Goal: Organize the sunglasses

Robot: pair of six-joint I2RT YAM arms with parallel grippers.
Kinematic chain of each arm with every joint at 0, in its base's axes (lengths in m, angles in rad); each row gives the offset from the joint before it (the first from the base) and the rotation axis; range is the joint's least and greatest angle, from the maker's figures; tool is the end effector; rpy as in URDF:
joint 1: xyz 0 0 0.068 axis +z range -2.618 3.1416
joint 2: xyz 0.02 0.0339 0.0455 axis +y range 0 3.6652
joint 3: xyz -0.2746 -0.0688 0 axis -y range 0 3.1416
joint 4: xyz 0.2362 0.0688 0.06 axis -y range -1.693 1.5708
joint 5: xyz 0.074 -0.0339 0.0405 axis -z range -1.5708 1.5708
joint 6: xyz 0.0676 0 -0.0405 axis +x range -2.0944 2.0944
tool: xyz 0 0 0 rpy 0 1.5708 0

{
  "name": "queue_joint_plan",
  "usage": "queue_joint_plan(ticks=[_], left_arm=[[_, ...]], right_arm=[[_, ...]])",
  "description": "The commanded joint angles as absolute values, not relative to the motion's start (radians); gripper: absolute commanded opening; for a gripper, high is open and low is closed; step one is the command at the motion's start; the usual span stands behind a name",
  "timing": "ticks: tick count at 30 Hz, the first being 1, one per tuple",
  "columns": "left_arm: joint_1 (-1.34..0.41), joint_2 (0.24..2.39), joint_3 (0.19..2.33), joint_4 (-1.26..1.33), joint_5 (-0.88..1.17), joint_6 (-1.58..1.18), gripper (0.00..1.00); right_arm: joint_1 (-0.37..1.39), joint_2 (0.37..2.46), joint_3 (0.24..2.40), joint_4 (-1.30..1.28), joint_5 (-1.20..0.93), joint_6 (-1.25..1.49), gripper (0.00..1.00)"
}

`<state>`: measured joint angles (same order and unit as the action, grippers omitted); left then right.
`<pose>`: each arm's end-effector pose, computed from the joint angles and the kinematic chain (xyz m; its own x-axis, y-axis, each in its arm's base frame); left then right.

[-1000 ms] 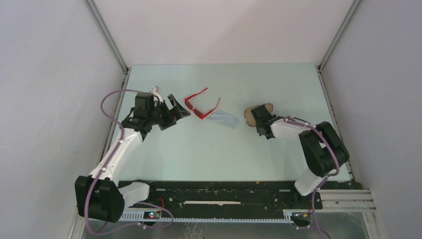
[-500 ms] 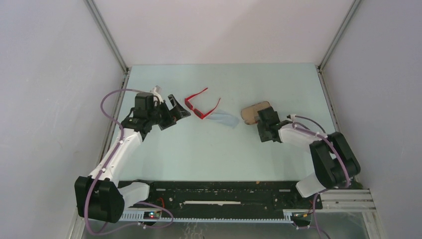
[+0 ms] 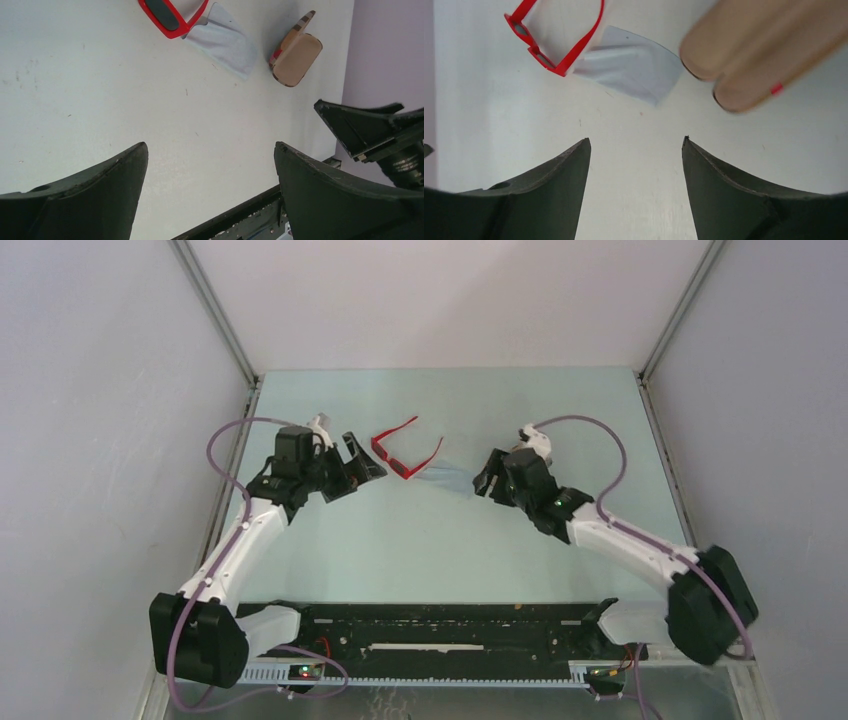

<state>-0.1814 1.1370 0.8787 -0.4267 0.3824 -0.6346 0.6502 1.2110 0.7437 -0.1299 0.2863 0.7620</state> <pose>0.2454 -0.0707 0.2738 -0.7689 -0.4182 -0.4837 -0.0052 0.7606 -0.6492 0.2313 0.1519 0.2396 -0.5964 0.3785 -0.7079 0.0234 0.8897 0.4560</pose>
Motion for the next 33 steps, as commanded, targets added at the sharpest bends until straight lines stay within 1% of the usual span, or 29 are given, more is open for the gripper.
queue_joint_plan(ticks=[1, 4, 6, 9, 12, 17, 21, 23, 26, 28, 31, 33], left_arm=[[-0.186, 1.124, 0.901, -0.445, 0.331, -0.608, 1.00], [-0.183, 1.108, 0.892, -0.462, 0.302, -0.604, 1.00], [-0.183, 1.098, 0.889, -0.470, 0.299, -0.601, 1.00], [-0.183, 1.081, 0.882, -0.471, 0.298, -0.602, 1.00], [-0.183, 1.079, 0.877, -0.475, 0.295, -0.599, 1.00], [-0.183, 1.086, 0.877, -0.464, 0.296, -0.598, 1.00], [-0.183, 1.094, 0.872, -0.457, 0.298, -0.599, 1.00], [-0.183, 1.098, 0.870, -0.458, 0.298, -0.599, 1.00], [-0.183, 1.099, 0.866, -0.456, 0.296, -0.599, 1.00], [-0.183, 1.101, 0.865, -0.455, 0.297, -0.599, 1.00], [-0.183, 1.102, 0.867, -0.453, 0.299, -0.598, 1.00], [-0.183, 1.101, 0.866, -0.454, 0.295, -0.596, 1.00]], right_arm=[[0.651, 1.417, 0.947, -0.176, 0.156, 0.497, 0.75], [0.661, 1.577, 1.091, -0.237, 0.131, 0.465, 0.74], [0.665, 1.664, 1.170, -0.288, 0.142, 0.451, 0.71], [0.681, 1.763, 1.240, -0.316, 0.163, 0.413, 0.69], [0.695, 1.839, 1.278, -0.330, 0.172, 0.394, 0.68], [0.707, 1.912, 1.279, -0.302, 0.235, 0.375, 0.61], [0.709, 1.970, 1.311, -0.314, 0.277, 0.337, 0.57], [0.709, 1.990, 1.316, -0.320, 0.291, 0.332, 0.52], [0.709, 2.005, 1.315, -0.321, 0.300, 0.337, 0.36], [0.709, 2.006, 1.315, -0.321, 0.301, 0.339, 0.25], [0.711, 1.995, 1.315, -0.326, 0.287, 0.339, 0.01], [0.723, 1.972, 1.314, -0.352, 0.277, 0.344, 0.00]])
